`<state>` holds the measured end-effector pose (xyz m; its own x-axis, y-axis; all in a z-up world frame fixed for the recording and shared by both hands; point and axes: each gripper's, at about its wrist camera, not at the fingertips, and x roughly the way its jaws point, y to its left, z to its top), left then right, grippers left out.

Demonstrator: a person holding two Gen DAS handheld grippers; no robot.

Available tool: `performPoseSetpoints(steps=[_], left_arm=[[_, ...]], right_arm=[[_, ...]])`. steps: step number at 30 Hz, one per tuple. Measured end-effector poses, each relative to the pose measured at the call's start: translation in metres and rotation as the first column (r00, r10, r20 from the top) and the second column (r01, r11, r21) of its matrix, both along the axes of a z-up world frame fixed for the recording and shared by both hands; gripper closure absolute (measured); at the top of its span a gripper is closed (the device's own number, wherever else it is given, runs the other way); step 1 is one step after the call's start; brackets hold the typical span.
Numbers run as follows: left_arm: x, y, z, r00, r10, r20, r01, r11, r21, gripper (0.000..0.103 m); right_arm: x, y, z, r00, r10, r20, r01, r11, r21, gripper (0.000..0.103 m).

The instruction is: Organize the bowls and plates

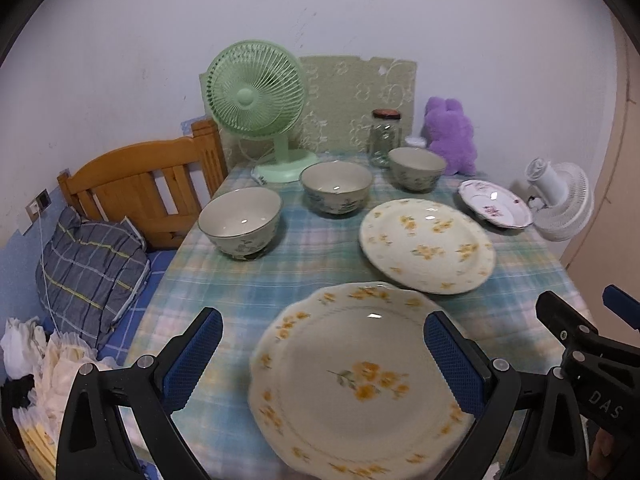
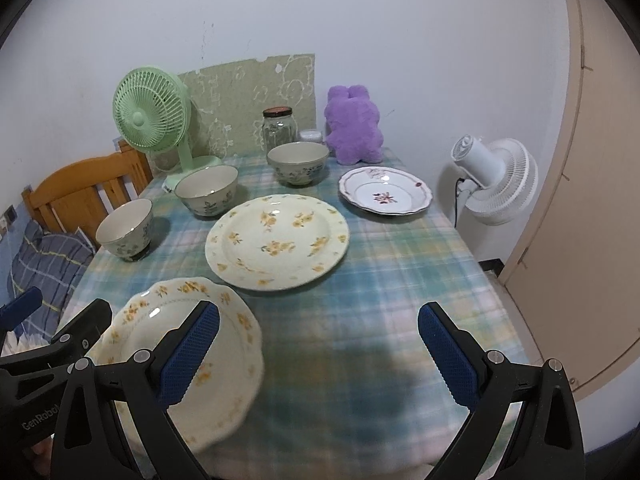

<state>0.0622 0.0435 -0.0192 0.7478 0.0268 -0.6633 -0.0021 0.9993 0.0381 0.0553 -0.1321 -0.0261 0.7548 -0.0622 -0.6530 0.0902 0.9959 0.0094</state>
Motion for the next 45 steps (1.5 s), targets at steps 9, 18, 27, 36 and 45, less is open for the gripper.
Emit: performPoseSetpoints(steps=[9,18,27,36,45], left_arm=[[0.047,0.029,-0.028,0.991,-0.036,-0.131,0.035,0.999,-0.011,0.004],[0.073,0.041,-0.071,0.952,-0.11,-0.286,0.104,0.994,-0.036,0.011],[0.078,0.036,-0.093,0.914,-0.151,-0.376,0.131,0.988,-0.079,0.016],[0.08,0.032,-0.105,0.894,-0.115,-0.433,0.092,0.993,-0.075,0.022],[0.084,0.032,-0.106,0.892,-0.083,-0.445,0.055,0.996,-0.076,0.024]], right_arm=[[0.046,0.038,-0.023,0.995,-0.025,-0.097,0.022,0.999,-0.032,0.009],[0.065,0.06,-0.067,0.964,-0.078,-0.253,0.074,0.997,-0.024,0.014],[0.073,0.065,-0.098,0.924,-0.105,-0.368,0.107,0.994,-0.016,0.026],[0.087,0.071,-0.114,0.898,-0.03,-0.439,0.038,0.999,0.009,0.039],[0.096,0.07,-0.116,0.882,0.028,-0.47,-0.009,0.999,0.041,0.041]])
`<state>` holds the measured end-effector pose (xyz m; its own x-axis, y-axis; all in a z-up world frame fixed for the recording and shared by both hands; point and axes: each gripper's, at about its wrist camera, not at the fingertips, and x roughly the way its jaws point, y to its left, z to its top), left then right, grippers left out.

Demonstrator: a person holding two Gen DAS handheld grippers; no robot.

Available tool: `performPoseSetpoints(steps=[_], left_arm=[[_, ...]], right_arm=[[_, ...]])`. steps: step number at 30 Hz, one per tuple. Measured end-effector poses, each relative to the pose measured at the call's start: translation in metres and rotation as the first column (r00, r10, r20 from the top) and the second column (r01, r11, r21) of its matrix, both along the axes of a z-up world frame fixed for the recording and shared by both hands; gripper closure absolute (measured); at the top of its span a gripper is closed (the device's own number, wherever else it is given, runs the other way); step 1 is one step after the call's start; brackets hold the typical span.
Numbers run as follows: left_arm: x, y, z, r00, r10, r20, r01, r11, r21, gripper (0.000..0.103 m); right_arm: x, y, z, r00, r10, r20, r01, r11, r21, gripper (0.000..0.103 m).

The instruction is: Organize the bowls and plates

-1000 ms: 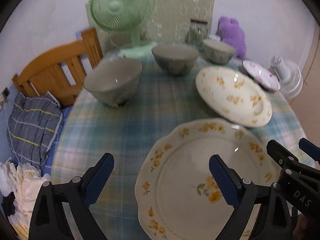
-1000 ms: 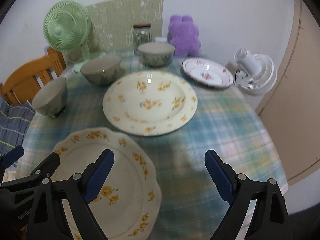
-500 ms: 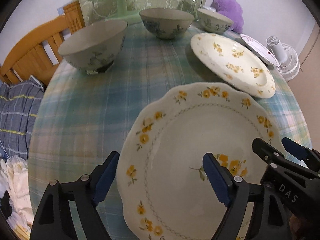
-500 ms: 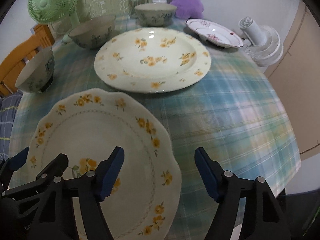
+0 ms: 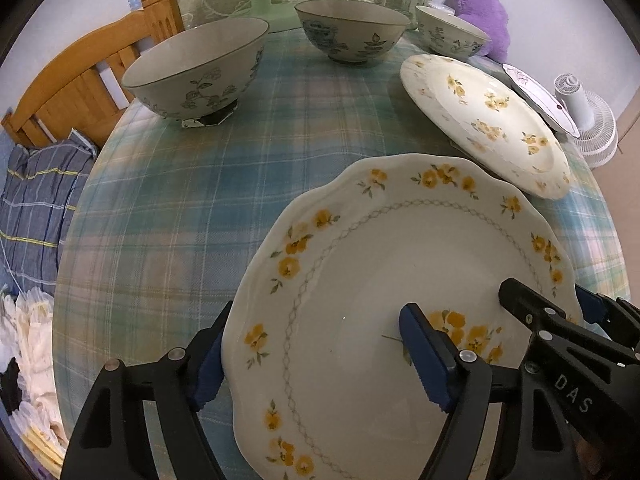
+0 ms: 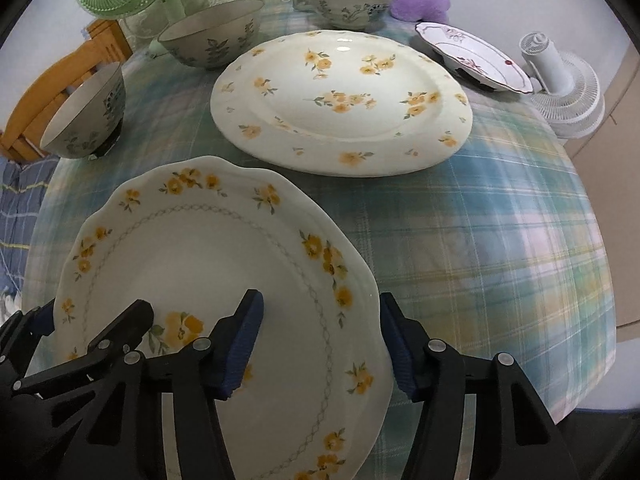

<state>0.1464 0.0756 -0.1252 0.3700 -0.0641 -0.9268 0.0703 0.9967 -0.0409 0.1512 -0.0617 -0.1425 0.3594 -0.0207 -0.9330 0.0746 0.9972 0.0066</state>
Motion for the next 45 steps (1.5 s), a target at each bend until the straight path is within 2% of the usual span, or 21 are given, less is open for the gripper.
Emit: performPoseSetpoints(steps=[5,10,21,27,34,45], left_arm=[[0.003,0.003,0.002,0.999,0.011,-0.032,-0.011,1.0,-0.011,0.025],[0.007,0.007,0.014,1.0,-0.005,0.003,0.005,1.0,-0.028,0.025],[0.01,0.008,0.027,0.998,-0.067,0.018,0.068,0.996,-0.053,0.024],[0.012,-0.011,0.033,0.989,-0.134,0.055,0.137,0.989,-0.057,0.024],[0.01,-0.034,0.036,0.984,-0.163,0.07,0.167,0.984,-0.053,0.025],[0.008,-0.103,0.039,0.982,-0.181,0.061,0.184,0.982,-0.047,0.024]], right_arm=[[0.002,0.001,0.0,1.0,0.001,-0.022,-0.001,1.0,-0.008,0.041],[0.001,0.004,0.004,0.999,-0.007,-0.05,0.007,1.0,-0.008,0.04],[-0.004,0.008,0.026,0.998,-0.052,-0.018,0.051,0.998,-0.033,0.04],[-0.014,-0.001,0.035,0.994,-0.112,0.007,0.112,0.993,-0.044,0.04],[-0.019,-0.023,0.04,0.988,-0.15,0.04,0.151,0.988,-0.042,0.04],[-0.024,-0.092,0.042,0.984,-0.174,0.042,0.176,0.984,-0.03,0.04]])
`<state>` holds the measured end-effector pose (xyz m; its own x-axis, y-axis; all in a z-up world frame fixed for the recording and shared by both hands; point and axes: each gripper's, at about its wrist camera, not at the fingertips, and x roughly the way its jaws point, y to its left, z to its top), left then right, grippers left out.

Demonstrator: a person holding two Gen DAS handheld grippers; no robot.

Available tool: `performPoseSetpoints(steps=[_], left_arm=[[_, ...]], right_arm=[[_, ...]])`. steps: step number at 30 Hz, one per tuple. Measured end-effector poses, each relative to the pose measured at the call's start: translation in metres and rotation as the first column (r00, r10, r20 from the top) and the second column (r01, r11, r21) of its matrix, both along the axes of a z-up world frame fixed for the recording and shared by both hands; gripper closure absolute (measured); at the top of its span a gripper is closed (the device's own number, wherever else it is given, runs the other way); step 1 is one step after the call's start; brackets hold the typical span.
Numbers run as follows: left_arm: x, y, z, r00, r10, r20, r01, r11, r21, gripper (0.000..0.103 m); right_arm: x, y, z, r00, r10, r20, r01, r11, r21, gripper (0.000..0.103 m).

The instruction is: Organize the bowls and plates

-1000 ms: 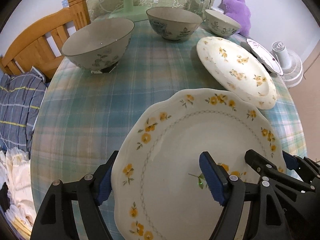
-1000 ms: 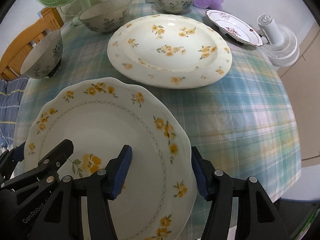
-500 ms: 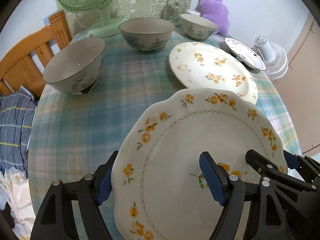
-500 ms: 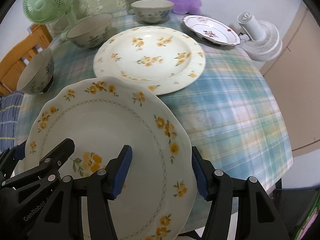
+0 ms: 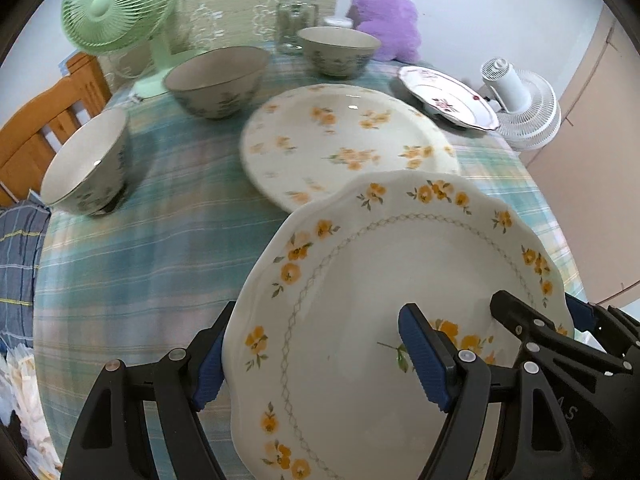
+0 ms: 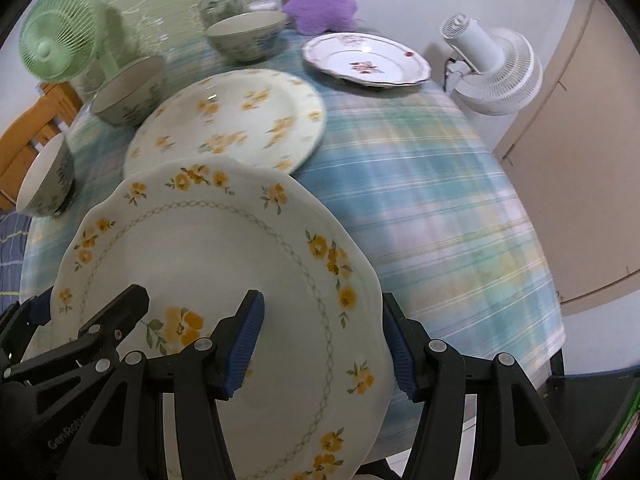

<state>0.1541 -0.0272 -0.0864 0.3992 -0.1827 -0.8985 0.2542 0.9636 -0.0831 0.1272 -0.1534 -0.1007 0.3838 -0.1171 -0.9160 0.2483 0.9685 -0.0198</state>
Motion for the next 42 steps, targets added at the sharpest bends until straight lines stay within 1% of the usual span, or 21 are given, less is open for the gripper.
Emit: performPoseSetpoints(steps=[6,10,15,23,32,34,37,42], left_arm=[[0.002,-0.037,-0.001,1.0,0.001,-0.003,-0.001,1.0,0.02,0.025],[0.003,-0.057,-0.005,1.0,0.01,-0.015,-0.009,0.999,0.041,0.024],[0.006,-0.079,-0.009,1.0,0.014,-0.026,-0.013,0.999,0.044,0.024],[0.016,-0.118,-0.022,0.997,0.038,-0.06,-0.036,0.999,0.037,0.025],[0.024,-0.141,-0.043,0.989,0.109,-0.096,-0.104,0.993,0.058,0.025],[0.025,-0.145,-0.043,0.99,0.117,-0.081,-0.112,0.991,0.069,0.024],[0.023,-0.145,-0.044,0.989,0.127,-0.073,-0.122,0.99,0.072,0.024],[0.025,-0.143,-0.045,0.987,0.139,-0.084,-0.133,0.988,0.074,0.023]], right_arm=[[0.005,-0.04,0.002,1.0,-0.001,-0.001,0.001,1.0,0.009,0.04],[0.007,-0.062,-0.004,1.0,0.001,-0.008,-0.001,1.0,0.028,0.04],[0.011,-0.086,-0.009,1.0,0.003,-0.02,-0.002,0.999,0.041,0.04],[0.02,-0.125,-0.017,0.999,0.02,-0.045,-0.019,0.999,0.027,0.041],[0.032,-0.156,-0.034,0.995,0.072,-0.067,-0.069,0.996,0.049,0.041],[0.035,-0.16,-0.039,0.994,0.083,-0.073,-0.078,0.995,0.058,0.041],[0.037,-0.163,-0.039,0.994,0.095,-0.056,-0.092,0.994,0.059,0.041],[0.038,-0.164,-0.038,0.993,0.11,-0.053,-0.107,0.992,0.062,0.041]])
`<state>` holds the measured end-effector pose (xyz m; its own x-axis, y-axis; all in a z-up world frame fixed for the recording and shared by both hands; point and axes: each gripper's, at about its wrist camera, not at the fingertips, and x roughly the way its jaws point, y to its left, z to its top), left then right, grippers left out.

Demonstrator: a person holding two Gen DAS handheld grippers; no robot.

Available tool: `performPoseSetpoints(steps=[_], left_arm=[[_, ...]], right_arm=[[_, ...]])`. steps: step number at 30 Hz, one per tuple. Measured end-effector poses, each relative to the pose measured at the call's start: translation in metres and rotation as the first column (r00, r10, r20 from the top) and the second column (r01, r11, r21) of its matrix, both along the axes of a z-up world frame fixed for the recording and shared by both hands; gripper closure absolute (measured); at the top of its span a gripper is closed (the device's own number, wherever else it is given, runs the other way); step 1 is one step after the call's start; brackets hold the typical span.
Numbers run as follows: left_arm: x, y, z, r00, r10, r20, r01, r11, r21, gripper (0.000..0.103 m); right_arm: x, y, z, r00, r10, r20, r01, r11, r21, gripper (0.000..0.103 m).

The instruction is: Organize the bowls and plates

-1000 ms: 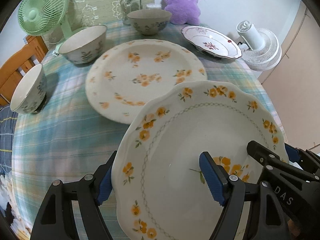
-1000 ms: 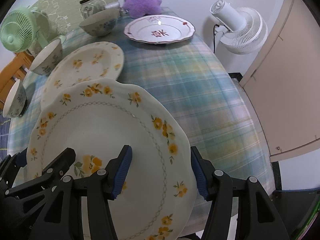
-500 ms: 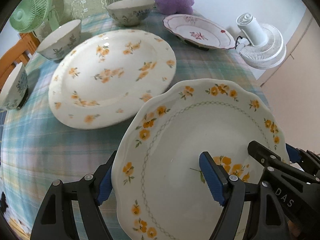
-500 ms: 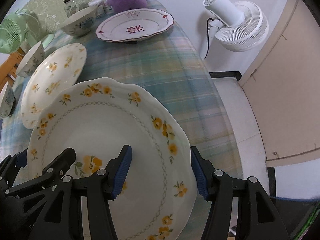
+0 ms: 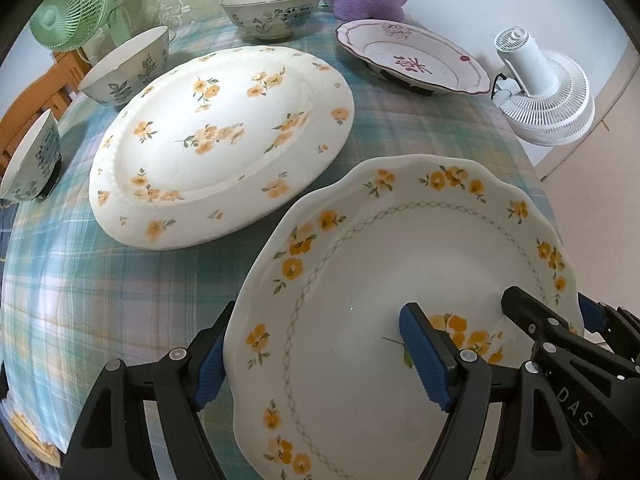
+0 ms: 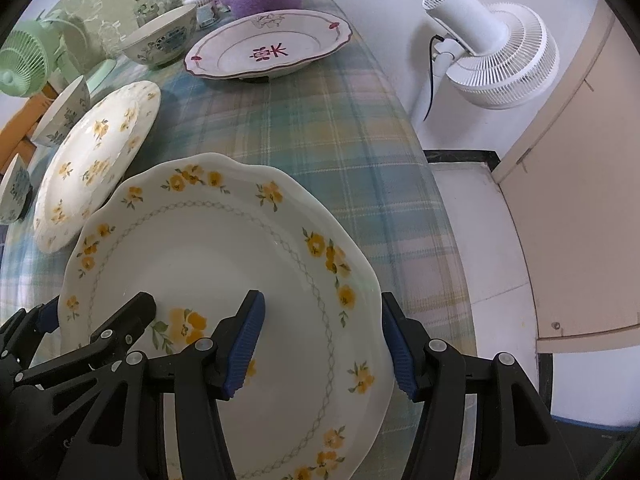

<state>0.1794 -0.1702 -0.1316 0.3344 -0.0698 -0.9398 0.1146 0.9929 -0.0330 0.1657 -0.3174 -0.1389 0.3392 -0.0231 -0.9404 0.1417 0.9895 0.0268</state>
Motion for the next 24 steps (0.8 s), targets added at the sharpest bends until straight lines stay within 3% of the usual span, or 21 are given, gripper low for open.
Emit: performPoseSetpoints(steps=[5,12,24], left_arm=[[-0.003,0.003,0.011,1.0,0.007,0.014,-0.007,1.0,0.013,0.022],[-0.008,0.02,0.031,0.999,0.012,0.052,-0.012,1.0,0.005,0.02],[-0.012,0.077,0.06,0.991,-0.013,0.13,0.017,0.999,-0.035,0.021]], right_arm=[[-0.002,-0.004,0.005,1.0,0.001,-0.002,-0.001,0.999,0.036,0.038],[-0.006,0.005,0.043,0.995,0.018,0.101,-0.019,1.0,0.003,0.03],[-0.016,0.059,0.077,0.981,0.001,0.193,-0.002,1.0,0.005,0.03]])
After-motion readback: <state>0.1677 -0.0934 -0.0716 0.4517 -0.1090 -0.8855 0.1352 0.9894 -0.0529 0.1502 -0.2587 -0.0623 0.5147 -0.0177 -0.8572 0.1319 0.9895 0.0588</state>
